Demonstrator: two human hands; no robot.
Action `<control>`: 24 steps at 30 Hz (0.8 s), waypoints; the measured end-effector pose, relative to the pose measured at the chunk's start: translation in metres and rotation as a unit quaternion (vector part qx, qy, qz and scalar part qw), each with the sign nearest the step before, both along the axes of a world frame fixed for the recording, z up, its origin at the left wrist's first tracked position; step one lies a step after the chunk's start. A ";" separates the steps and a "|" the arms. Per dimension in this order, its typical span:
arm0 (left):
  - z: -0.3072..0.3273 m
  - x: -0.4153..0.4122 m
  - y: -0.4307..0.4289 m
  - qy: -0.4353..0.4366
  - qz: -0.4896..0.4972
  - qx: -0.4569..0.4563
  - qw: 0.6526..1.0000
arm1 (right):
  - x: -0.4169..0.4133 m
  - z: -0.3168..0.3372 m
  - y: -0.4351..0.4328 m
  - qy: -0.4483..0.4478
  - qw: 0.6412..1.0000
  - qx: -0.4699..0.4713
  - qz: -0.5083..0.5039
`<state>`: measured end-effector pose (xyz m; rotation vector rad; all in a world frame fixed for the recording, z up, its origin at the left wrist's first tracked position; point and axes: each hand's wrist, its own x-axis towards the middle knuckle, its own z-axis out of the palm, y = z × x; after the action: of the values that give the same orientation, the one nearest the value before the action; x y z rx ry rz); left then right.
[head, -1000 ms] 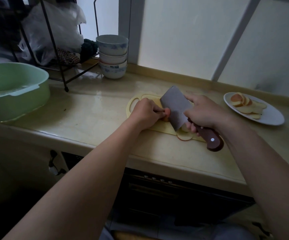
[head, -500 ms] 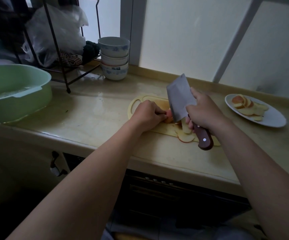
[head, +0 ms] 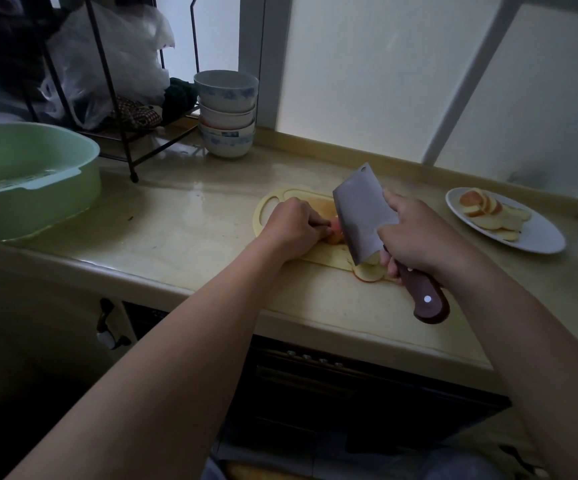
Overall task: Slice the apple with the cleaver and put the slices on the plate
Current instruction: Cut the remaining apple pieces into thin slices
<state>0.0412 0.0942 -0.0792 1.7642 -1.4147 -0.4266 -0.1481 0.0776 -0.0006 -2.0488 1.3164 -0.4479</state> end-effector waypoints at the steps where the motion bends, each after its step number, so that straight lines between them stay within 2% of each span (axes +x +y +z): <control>1: 0.000 0.000 0.000 -0.001 0.000 0.001 1.000 | -0.002 0.000 0.002 -0.001 1.000 0.004 -0.001; 13: 0.000 0.000 -0.002 -0.018 0.002 0.005 1.000 | -0.004 -0.001 -0.001 0.013 1.000 0.017 -0.004; 24: -0.007 0.004 -0.008 0.001 0.002 -0.024 1.000 | 0.017 -0.018 -0.017 0.007 0.999 0.040 0.026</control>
<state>0.0454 0.0861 -0.0862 1.7271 -1.4091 -0.3904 -0.1307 0.0609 -0.0182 -2.0177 1.2651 -0.3521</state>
